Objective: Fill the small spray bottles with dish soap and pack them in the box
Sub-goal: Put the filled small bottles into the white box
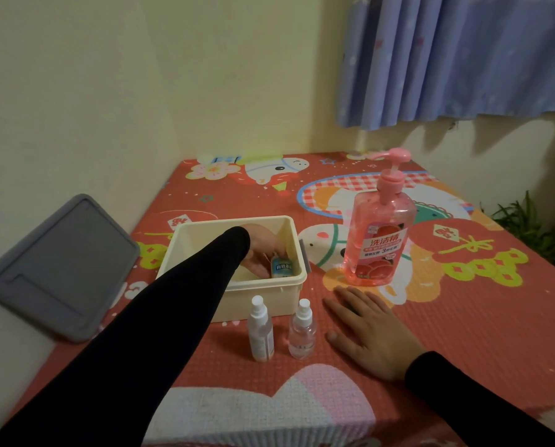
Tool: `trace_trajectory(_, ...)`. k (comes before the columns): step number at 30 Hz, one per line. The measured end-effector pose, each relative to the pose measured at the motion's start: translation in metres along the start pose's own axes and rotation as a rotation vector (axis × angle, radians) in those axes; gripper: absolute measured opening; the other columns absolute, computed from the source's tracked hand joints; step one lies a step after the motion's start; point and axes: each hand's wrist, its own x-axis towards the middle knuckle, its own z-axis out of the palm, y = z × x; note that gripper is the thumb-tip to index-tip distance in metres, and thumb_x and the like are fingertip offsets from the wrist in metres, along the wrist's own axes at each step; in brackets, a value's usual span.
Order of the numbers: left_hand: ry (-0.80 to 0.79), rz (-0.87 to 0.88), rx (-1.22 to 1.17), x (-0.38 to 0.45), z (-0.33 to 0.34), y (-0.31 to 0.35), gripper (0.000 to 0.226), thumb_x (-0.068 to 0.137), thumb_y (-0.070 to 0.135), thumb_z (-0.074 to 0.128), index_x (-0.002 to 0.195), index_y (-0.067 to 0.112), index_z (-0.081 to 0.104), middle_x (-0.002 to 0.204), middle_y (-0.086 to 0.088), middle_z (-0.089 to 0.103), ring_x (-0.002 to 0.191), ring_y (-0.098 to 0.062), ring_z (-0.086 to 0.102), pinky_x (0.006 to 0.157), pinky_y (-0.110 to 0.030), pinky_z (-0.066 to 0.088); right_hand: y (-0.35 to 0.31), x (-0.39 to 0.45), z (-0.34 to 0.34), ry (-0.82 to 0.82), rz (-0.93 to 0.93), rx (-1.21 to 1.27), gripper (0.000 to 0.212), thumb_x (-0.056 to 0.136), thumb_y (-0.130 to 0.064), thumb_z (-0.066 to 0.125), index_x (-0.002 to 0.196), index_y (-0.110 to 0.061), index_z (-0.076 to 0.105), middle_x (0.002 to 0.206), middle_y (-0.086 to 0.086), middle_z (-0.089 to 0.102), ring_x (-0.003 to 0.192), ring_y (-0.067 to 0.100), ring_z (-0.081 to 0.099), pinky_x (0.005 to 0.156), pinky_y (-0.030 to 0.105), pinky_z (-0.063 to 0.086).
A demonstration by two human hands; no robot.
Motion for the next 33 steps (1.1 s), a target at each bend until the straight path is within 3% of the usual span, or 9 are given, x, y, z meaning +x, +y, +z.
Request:
trace_trajectory(8,-0.008,-0.020,-0.044,0.005,-0.001,-0.001,0.037,0.099,0.010,0.046,0.129,-0.010,0.046,0.122,-0.025,0.062,0.099,-0.029,0.069,0.084,-0.038,0.057,0.000,0.000,0.000,0.003,0.000,-0.005,0.073,0.086,-0.071,0.010,0.151,-0.040,0.008,0.162,-0.006,0.003,0.149,0.012,-0.002,0.117,0.031,-0.008)
trace_trajectory(13,0.028,0.003,-0.007,0.003,-0.003,-0.001,0.036,0.099,0.013,0.046,0.128,-0.009,0.050,0.118,-0.023,0.064,0.086,-0.025,0.070,0.074,-0.034,0.057,-0.001,0.000,0.000,0.009,-0.003,0.003,0.078,0.081,-0.073,0.006,0.152,-0.039,0.011,0.162,-0.005,0.006,0.149,0.013,0.000,0.116,0.029,-0.008)
trace_trajectory(16,0.077,0.039,0.017,0.001,-0.005,-0.002,0.033,0.099,0.018,0.048,0.122,-0.005,0.054,0.100,-0.018,0.066,0.080,-0.023,0.067,0.078,-0.033,0.056,-0.001,-0.001,-0.001,0.007,-0.002,0.003,0.079,0.081,-0.073,0.005,0.152,-0.039,0.010,0.162,-0.005,0.005,0.149,0.013,0.000,0.116,0.030,-0.008)
trace_trajectory(19,0.142,0.120,0.019,-0.008,-0.010,-0.003,0.024,0.096,0.019,0.051,0.110,0.001,0.059,0.089,-0.013,0.063,0.073,-0.022,0.063,0.080,-0.035,0.056,-0.001,-0.001,-0.001,0.009,-0.002,0.004,0.081,0.079,-0.075,0.003,0.151,-0.039,0.012,0.162,-0.005,0.007,0.150,0.014,0.002,0.116,0.031,-0.006)
trace_trajectory(23,0.219,0.263,0.014,-0.028,-0.015,-0.007,0.023,0.094,0.018,0.055,0.108,0.001,0.061,0.093,-0.011,0.065,0.072,-0.020,0.061,0.068,-0.029,0.055,-0.001,-0.001,-0.001,0.013,0.007,-0.010,0.082,0.079,-0.075,0.002,0.151,-0.038,0.013,0.162,-0.004,0.008,0.149,0.014,0.004,0.117,0.032,-0.004)
trace_trajectory(27,0.312,0.507,0.089,-0.058,-0.019,-0.020,0.021,0.095,0.022,0.054,0.103,0.005,0.066,0.098,-0.010,0.066,0.082,-0.020,0.062,0.076,-0.032,0.054,-0.003,-0.002,-0.002,0.005,0.011,-0.016,0.085,0.076,-0.075,0.000,0.152,-0.038,0.013,0.162,-0.004,0.008,0.149,0.014,0.004,0.119,0.033,-0.002)
trace_trajectory(33,0.294,0.665,0.003,-0.106,-0.018,-0.047,0.017,0.095,0.029,0.058,0.097,0.014,0.067,0.094,-0.007,0.070,0.078,-0.016,0.064,0.075,-0.033,0.055,-0.005,-0.004,-0.005,-0.020,0.019,-0.029,0.089,0.073,-0.075,-0.003,0.152,-0.038,0.010,0.162,-0.004,0.006,0.149,0.015,0.003,0.119,0.034,-0.001)
